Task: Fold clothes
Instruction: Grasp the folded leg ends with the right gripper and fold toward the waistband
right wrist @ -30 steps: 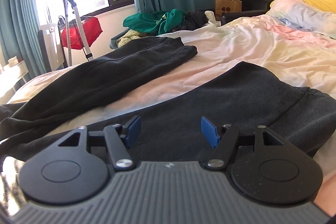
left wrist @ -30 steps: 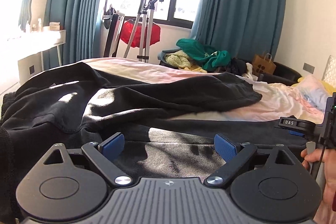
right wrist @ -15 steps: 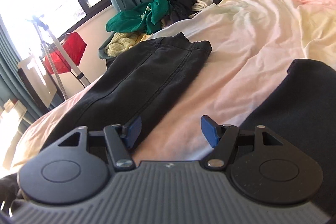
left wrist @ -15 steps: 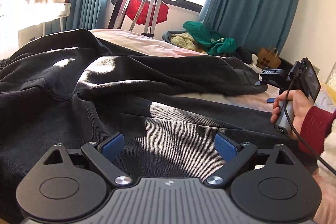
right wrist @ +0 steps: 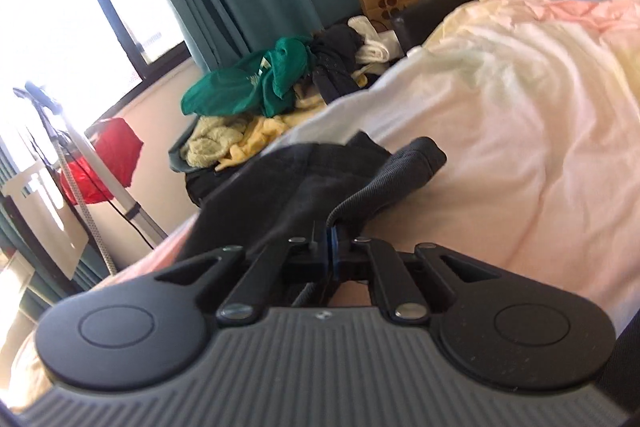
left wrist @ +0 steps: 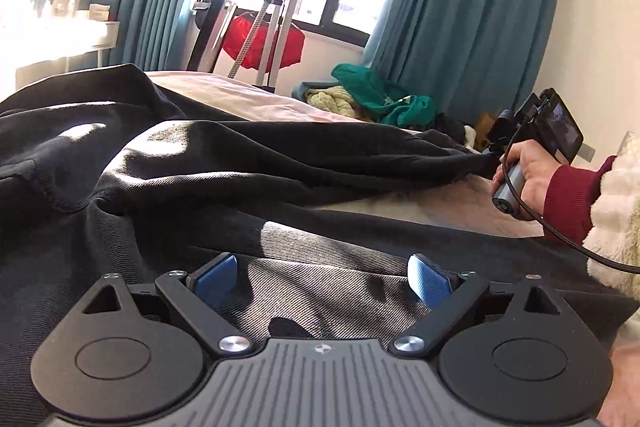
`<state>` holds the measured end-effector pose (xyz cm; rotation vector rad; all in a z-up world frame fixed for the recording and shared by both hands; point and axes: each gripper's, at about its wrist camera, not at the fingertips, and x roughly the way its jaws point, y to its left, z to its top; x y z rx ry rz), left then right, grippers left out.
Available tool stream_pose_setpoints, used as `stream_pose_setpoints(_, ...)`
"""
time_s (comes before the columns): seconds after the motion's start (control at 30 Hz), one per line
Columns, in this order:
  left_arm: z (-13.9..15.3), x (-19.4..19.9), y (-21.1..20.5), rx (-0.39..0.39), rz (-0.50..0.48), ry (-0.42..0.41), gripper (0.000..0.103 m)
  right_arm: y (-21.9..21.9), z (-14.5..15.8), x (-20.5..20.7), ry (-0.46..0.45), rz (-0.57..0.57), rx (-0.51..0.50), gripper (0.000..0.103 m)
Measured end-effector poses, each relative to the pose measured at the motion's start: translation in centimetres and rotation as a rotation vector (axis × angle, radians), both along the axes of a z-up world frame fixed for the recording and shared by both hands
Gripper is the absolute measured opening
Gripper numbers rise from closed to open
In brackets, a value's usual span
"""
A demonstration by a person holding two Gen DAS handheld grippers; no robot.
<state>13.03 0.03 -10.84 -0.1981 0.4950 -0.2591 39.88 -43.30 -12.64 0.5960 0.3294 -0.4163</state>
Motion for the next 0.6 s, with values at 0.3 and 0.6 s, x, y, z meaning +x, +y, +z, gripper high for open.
stream_pose_setpoints(0.3,1.9,-1.5,1.4,-0.031,-0.036,-0.042,0.094,-5.4,2.1,-8.8,-0.013,-0.04,-0.06,0.004)
stream_pose_setpoints(0.6,2.1,-0.9,2.6,-0.03,0.0,0.028,0.095,-8.4,-5.6,-13.1,0.149,-0.045,0.12,0.007)
